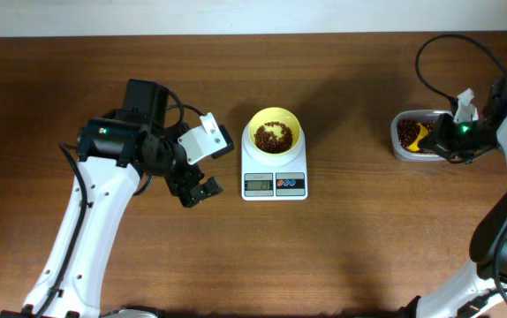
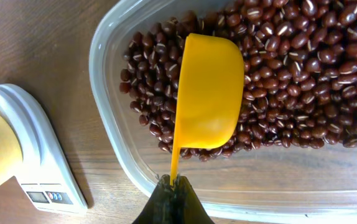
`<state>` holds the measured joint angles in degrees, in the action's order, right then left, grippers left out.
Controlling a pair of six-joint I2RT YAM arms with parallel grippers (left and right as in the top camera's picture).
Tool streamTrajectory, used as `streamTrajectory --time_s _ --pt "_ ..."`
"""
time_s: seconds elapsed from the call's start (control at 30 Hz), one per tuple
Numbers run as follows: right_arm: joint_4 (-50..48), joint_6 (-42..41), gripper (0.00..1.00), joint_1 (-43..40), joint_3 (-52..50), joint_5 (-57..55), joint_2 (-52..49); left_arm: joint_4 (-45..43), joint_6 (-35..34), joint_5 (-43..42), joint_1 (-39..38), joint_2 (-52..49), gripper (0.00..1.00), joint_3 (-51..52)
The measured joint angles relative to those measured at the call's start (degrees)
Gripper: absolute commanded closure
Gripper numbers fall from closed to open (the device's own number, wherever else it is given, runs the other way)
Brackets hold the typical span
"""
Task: Scoop item into bowl and weigh 50g on scale
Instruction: 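Scoop more red beans and lift the scoop with the right gripper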
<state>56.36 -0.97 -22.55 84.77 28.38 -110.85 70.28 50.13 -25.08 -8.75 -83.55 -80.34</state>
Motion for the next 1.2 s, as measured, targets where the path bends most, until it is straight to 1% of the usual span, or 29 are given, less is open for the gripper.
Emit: streamTrajectory --time_s 0.27,0.5,0.63,0.77,0.87,0.97,1.2 --pt "-0.2 0.2 0.96 -2.6 -1.3 2.6 0.0 0.0 0.0 0.0 0.0 0.0 0.01 0.0" --pt "0.6 1.0 0.96 -2.7 -1.4 -0.5 0.0 0.0 0.0 0.0 0.0 0.0 0.01 0.0" --pt "0.4 2.8 0.96 -3.4 -1.8 3.3 0.0 0.0 0.0 0.0 0.0 0.0 0.01 0.0" --pt "1.1 4.2 0.96 -6.3 -2.3 6.1 0.0 0.0 0.0 0.0 0.0 0.0 0.01 0.0" --pt "1.4 7.0 0.96 -8.8 -2.3 10.5 0.0 0.0 0.0 0.0 0.0 0.0 0.01 0.0" --pt "1.5 8.2 0.96 -10.0 -2.3 13.1 0.0 0.0 0.0 0.0 0.0 0.0 0.01 0.0" --pt "2.1 9.2 0.96 -10.8 -2.3 14.8 0.0 0.0 0.0 0.0 0.0 0.0 0.01 0.0"
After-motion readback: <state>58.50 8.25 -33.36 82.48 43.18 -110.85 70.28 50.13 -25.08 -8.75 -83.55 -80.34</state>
